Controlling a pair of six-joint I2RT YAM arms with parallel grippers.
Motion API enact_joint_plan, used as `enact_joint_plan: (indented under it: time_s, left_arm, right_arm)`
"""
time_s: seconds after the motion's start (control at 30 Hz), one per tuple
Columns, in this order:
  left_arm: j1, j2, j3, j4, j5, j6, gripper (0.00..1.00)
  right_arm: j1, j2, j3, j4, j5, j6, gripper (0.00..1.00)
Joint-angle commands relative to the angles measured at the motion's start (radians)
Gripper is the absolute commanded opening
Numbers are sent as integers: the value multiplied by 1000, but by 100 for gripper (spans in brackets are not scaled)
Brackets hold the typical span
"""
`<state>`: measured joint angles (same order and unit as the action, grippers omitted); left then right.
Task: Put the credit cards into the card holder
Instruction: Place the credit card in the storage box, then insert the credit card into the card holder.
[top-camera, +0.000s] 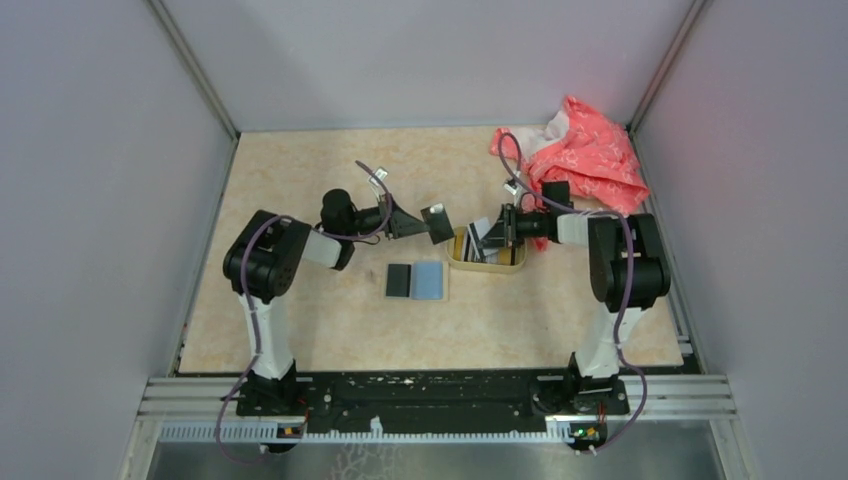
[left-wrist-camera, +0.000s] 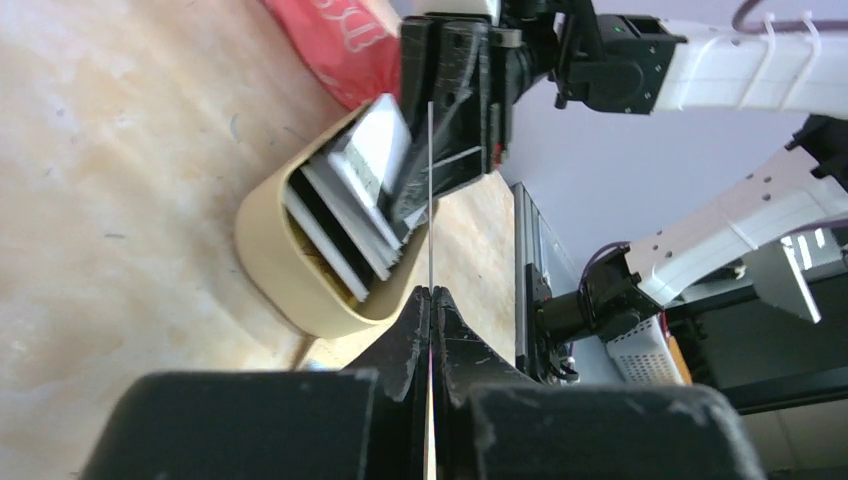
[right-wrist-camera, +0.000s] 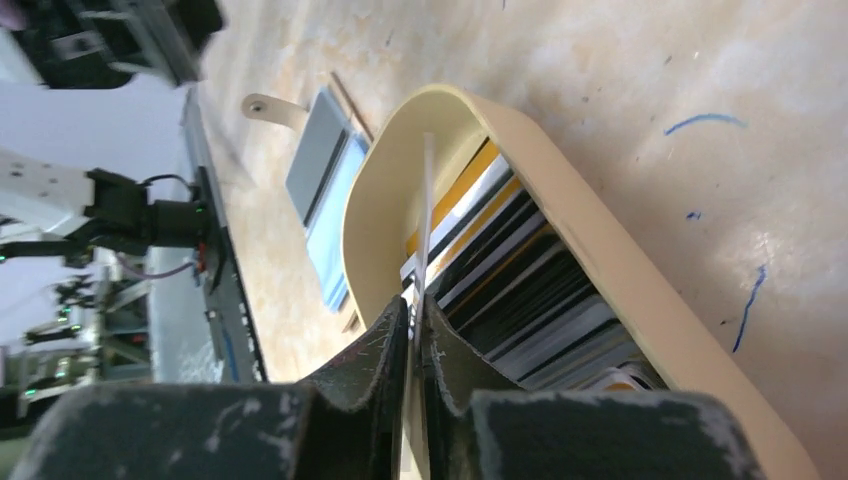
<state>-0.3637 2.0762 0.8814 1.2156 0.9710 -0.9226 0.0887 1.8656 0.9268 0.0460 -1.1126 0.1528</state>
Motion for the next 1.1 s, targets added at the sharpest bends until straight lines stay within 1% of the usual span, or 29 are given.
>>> enact_joint_plan:
  time_s: [0.0,0.1,0.23,0.37,0.53,0.57,0.63,0.7,0.77,0.8,0.83,0.87,0.9,0.93,0.97,1.0,1.07]
  left_arm:
    - [1,-157,-68,-46,-16,83,0]
    - [0,-253,-129,-105,-36,125,0]
    - [0,-360,-196,-178,-48,171,0]
    - [-6,-445,-260,-215,-47,191,0]
    - [-43,-550,-310,-309,-59,251,0]
    - [-56,-571,-319,-325,-63,262,0]
    - [-91,-615,-342,-356,-69,290,0]
    - [-128,-678,-373,-401,-78,331,0]
    - [-158,-738,-400,-459,-98,387,0]
    - [-168,-768,-414,-486,-106,411,0]
    - [-175,-796,-429,-508,-116,431,0]
    - [-180,-823,-445,-522,-124,445,0]
    - [-184,-845,-459,-524,-129,452,0]
    - [-186,-867,-475,-521,-133,454,0]
    - [-188,-887,-488,-518,-140,455,0]
    - [-191,-905,-499,-514,-145,455,0]
    - [-197,-944,-519,-499,-165,447,0]
  right_arm:
    - [52,-97,89,-147,161,-145,13]
    - [70,-122,111,-207,256,-206,24]
    - [74,-146,145,-286,309,-266,31]
    - [75,-192,159,-327,368,-323,35]
    - [75,-261,179,-377,415,-410,35]
    - [75,-286,175,-377,387,-442,35]
    - [75,-360,147,-360,249,-484,37]
    - [75,-444,83,-294,36,-501,49]
    - [81,-529,-19,-119,-142,-428,65]
    - [89,-567,-72,4,-190,-360,73]
    - [103,-597,-130,189,-212,-277,81]
    - [130,-617,-178,305,-221,-207,87]
    - [155,-621,-206,386,-230,-147,90]
    - [182,-615,-214,406,-233,-111,91]
    - [211,-602,-201,373,-231,-113,91]
    - [237,-584,-178,302,-225,-140,90]
    - [296,-556,-132,155,-184,-255,90]
